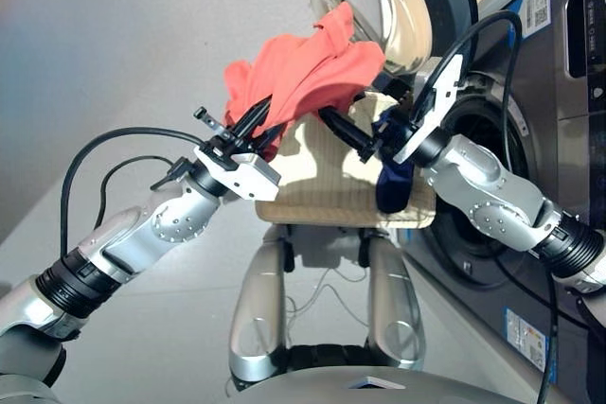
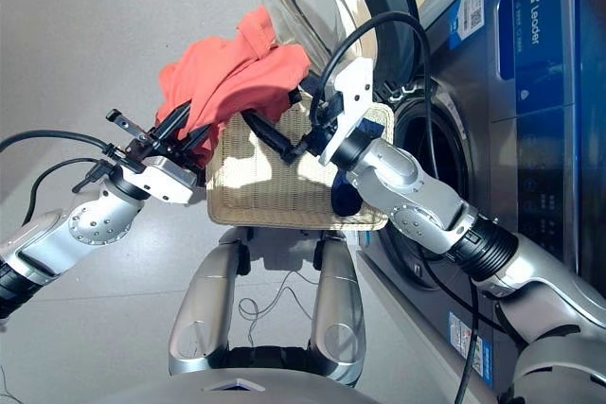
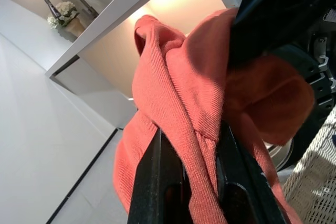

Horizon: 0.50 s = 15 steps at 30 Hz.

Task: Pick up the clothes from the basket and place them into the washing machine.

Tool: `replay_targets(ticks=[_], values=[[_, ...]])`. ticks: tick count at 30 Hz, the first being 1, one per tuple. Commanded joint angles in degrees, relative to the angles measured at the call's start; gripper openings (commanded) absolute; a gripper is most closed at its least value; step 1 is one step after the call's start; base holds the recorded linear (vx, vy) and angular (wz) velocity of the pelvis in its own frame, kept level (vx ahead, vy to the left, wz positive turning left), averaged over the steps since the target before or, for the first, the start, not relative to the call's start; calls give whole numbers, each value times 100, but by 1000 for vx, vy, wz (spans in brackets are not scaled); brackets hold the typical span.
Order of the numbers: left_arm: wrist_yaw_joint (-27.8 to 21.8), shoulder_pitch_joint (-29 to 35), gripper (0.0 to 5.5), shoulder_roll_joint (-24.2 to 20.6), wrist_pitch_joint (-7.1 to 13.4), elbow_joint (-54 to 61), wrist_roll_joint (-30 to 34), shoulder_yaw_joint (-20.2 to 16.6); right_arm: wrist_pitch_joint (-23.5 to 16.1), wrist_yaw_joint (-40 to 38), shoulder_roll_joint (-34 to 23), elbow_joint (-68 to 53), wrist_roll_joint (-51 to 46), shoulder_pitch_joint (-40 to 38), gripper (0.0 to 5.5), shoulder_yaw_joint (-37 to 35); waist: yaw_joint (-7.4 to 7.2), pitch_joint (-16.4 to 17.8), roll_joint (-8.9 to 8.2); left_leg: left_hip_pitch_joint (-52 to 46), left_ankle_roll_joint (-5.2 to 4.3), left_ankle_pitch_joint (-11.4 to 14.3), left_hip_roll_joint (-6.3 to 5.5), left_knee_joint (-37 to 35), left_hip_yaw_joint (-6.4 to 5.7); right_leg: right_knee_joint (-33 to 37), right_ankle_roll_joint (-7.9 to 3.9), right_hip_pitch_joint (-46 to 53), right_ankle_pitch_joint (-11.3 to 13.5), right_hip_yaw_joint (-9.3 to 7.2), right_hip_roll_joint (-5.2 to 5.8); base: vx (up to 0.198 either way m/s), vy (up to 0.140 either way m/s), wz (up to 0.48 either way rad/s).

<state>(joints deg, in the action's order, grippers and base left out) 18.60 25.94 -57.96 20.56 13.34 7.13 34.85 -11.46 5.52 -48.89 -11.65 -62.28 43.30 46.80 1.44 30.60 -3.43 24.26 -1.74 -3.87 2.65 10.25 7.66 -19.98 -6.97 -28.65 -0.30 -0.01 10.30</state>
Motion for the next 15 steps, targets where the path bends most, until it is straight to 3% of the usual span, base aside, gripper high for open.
replay_targets(ticks=[1, 15], values=[[159, 224, 0, 122, 180, 402, 127, -89, -252, 105, -14, -778, -178, 680, 550, 120, -165, -81, 40, -106, -557, 197, 370, 489, 123, 37, -164, 39, 52, 15, -100, 0, 0, 0], [55, 598, 0, 223, 187, 442, 76, 333, -240, 101, 602, -612, -148, 1327, 550, 549, -128, -81, 59, -1, -529, 231, 357, 582, 102, -28, -133, -57, 54, 41, -92, 0, 0, 0]])
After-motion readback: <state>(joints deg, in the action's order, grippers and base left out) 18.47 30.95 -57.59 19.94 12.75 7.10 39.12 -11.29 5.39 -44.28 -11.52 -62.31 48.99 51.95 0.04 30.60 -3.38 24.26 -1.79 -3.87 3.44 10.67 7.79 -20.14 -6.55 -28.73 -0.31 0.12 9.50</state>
